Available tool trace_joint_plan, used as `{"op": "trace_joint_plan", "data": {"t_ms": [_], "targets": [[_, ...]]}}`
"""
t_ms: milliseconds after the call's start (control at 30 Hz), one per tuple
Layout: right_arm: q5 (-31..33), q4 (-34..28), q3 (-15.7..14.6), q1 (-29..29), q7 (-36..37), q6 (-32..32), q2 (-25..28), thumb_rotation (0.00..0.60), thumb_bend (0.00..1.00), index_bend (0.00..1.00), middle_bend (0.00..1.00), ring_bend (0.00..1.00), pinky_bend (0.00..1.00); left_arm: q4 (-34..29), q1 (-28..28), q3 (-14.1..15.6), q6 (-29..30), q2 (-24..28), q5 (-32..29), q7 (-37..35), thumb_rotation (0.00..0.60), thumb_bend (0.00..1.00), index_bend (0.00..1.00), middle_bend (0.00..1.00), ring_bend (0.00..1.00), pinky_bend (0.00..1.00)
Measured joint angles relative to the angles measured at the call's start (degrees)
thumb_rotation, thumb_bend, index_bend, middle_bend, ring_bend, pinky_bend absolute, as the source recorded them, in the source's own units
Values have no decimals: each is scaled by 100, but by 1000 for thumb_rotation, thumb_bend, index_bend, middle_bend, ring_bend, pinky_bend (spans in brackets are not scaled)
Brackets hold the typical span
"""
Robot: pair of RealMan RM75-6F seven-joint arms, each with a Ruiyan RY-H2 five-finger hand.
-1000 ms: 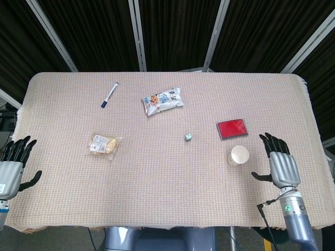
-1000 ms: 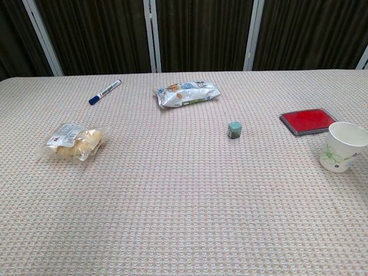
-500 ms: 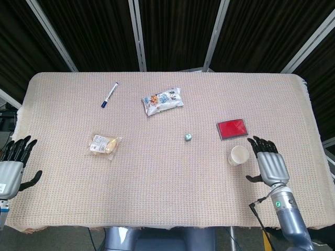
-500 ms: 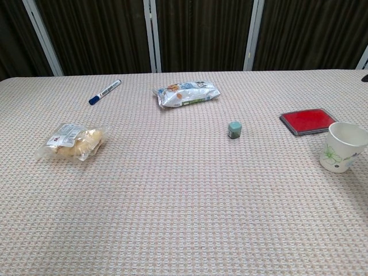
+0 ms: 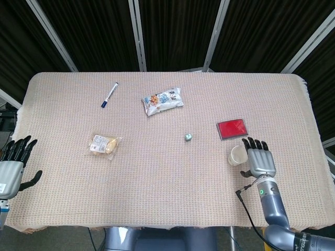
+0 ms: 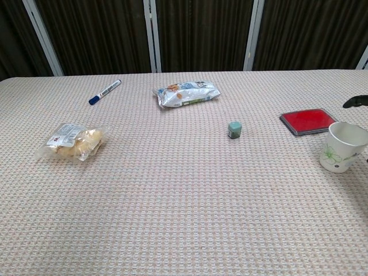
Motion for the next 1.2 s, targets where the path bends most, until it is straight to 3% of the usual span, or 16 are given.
{"op": "trace_joint_plan", "data": {"t_ms": [267,733,1200], "targets": [[158,414,-38,150,-26,-3,-275,600,110,152,0,0,0,1,0,-3,3,-4,-5,6,600,265,0,0,0,0],[208,843,-82,232,83,39,-560,600,229,367,16,0,0,3,-3,-4,1,-5,-7,4,600,267,0,0,0,0],[-28,265,145,145,661,99,-563,600,230,385,19,0,0,-2,-4,-2,1,-4,-5,6,600,264,0,0,0,0]]}}
